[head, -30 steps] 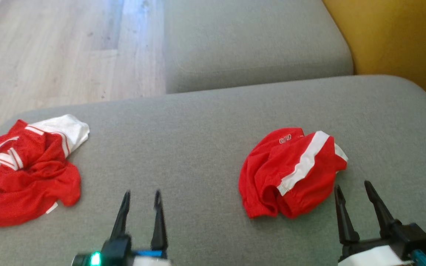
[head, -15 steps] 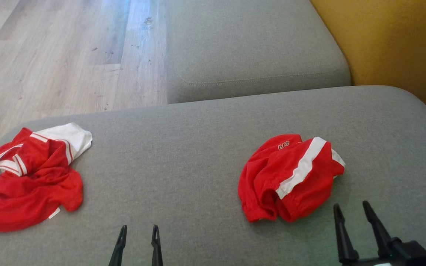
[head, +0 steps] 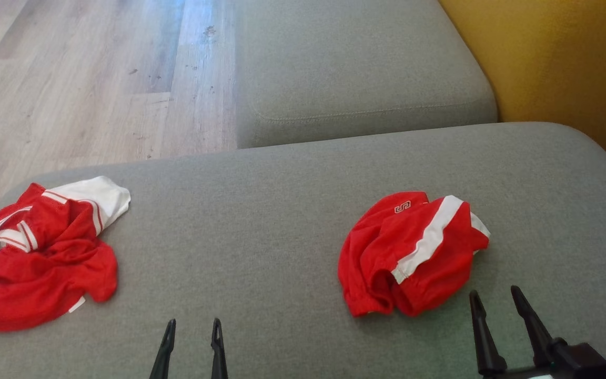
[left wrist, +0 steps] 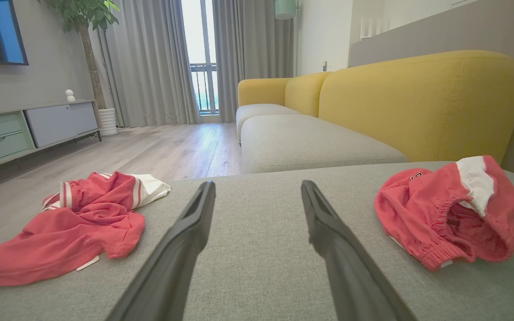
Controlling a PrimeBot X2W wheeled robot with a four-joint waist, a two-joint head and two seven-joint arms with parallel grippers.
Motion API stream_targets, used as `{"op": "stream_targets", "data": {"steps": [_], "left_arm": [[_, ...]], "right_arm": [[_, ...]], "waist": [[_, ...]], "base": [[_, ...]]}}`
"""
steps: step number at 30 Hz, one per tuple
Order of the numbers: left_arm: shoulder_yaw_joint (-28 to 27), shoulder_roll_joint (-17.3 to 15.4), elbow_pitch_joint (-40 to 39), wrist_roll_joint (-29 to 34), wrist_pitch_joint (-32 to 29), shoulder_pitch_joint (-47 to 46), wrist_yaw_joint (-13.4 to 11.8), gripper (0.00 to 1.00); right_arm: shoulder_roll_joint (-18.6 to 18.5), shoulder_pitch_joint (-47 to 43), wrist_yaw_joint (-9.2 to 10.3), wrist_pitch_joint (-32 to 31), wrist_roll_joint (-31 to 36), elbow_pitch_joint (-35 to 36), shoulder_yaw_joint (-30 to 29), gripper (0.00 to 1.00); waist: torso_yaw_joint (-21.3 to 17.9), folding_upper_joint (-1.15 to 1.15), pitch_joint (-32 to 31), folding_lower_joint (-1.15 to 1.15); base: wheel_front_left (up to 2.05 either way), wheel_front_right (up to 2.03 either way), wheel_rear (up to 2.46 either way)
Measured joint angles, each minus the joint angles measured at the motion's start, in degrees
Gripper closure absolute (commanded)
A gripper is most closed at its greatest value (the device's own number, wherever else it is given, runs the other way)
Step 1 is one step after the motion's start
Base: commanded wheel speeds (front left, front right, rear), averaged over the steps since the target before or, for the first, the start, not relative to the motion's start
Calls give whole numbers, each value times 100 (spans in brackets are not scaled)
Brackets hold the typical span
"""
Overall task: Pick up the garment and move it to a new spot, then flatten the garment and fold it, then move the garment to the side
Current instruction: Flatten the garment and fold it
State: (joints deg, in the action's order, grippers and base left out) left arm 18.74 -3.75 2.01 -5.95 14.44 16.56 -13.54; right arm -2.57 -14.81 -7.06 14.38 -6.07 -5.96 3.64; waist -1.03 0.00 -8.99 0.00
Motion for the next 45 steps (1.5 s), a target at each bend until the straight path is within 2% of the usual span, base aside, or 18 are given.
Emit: {"op": "stream_targets", "data": {"steps": [33,35,40,45], "left_arm": [[135,10,327,-94,0,-13,3,0],[223,10,394,-297,0,-25,163,0],[664,-32,862,-1062,0,-481,791,0],[1390,-145,1612,-1847,0,-1224,1305,0]], "right_arm": [[-2,9,0,0,1,4,27,0],[-4,16,0,0,2,26,38,0],[-15,90,0,0,2,74,53,0],[-56,325,0,0,2,115,110,0]], "waist": [[9,0,116,0],[-22,0,177,0],[-152,0,380,0],[-430,0,577,1]], "base": [[0,0,0],[0,0,0],[0,0,0],[0,0,0]]}}
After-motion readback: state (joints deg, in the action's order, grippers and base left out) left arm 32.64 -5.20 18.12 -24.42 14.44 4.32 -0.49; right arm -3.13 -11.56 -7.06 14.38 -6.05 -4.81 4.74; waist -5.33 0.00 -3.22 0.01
